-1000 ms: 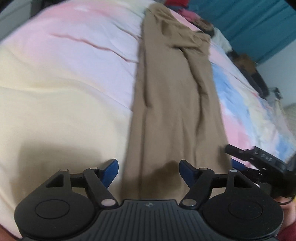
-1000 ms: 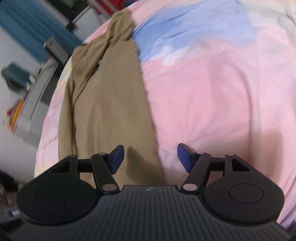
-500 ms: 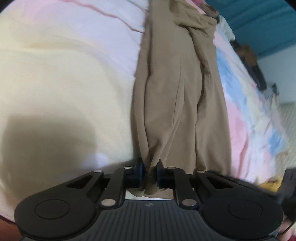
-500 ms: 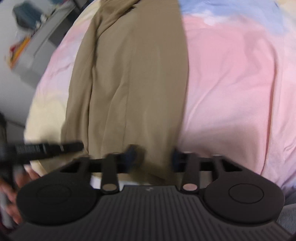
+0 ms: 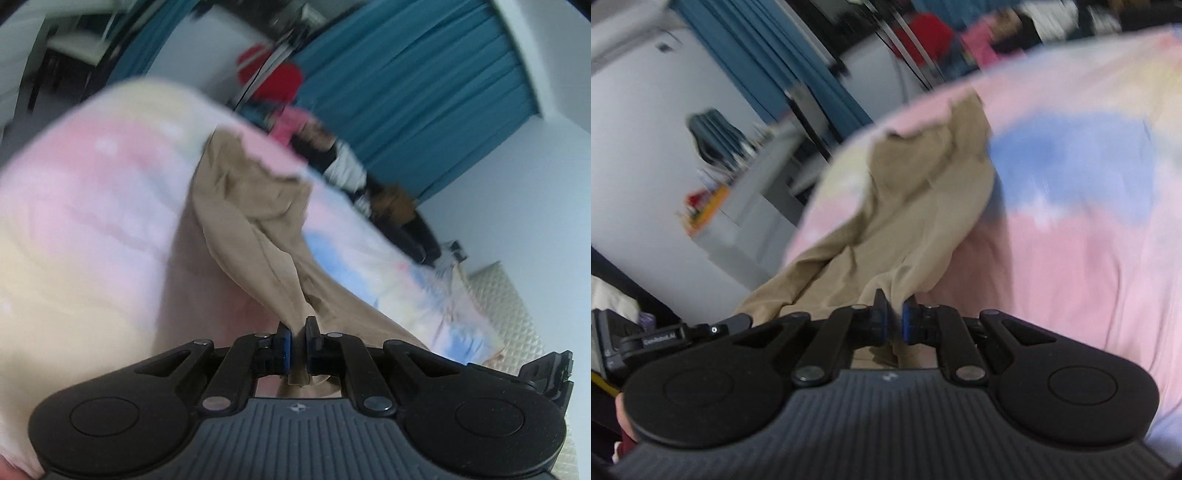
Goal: Fold clothes
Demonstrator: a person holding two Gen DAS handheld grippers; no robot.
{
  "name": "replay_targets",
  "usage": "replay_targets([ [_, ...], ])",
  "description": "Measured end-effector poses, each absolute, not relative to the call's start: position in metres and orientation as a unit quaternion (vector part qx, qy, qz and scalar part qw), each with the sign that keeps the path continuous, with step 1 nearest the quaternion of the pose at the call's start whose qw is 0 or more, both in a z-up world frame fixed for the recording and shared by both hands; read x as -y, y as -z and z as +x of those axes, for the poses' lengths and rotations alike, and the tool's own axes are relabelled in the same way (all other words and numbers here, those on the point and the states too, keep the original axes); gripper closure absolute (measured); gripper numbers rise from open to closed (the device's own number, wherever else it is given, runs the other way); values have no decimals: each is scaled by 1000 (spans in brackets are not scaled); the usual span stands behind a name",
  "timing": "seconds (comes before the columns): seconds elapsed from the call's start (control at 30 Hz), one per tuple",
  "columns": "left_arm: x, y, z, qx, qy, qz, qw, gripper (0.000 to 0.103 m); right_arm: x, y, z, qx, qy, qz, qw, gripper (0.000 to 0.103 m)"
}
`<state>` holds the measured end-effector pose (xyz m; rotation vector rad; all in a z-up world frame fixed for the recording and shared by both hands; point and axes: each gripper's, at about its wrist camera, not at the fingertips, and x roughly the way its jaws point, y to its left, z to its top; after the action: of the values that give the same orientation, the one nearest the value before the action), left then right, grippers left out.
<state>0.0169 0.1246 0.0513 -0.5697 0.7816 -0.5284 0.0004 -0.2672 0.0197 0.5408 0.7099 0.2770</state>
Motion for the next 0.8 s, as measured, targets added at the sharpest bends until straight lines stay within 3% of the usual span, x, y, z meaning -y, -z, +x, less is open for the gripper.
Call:
replay_targets([
  [0.2,-124,-78,-32,-355,271,-254,858,96,277,-47,-36,-310,-165,252,902,92],
  [0.5,-119,-51,-122,-382,274,-211,857,96,285,3,-108,-331,-172,308,875,92],
  [0.8,-99,-52,-43,-360,271,-195,871,96,299,12,-48,-314,-158,342,872,92],
])
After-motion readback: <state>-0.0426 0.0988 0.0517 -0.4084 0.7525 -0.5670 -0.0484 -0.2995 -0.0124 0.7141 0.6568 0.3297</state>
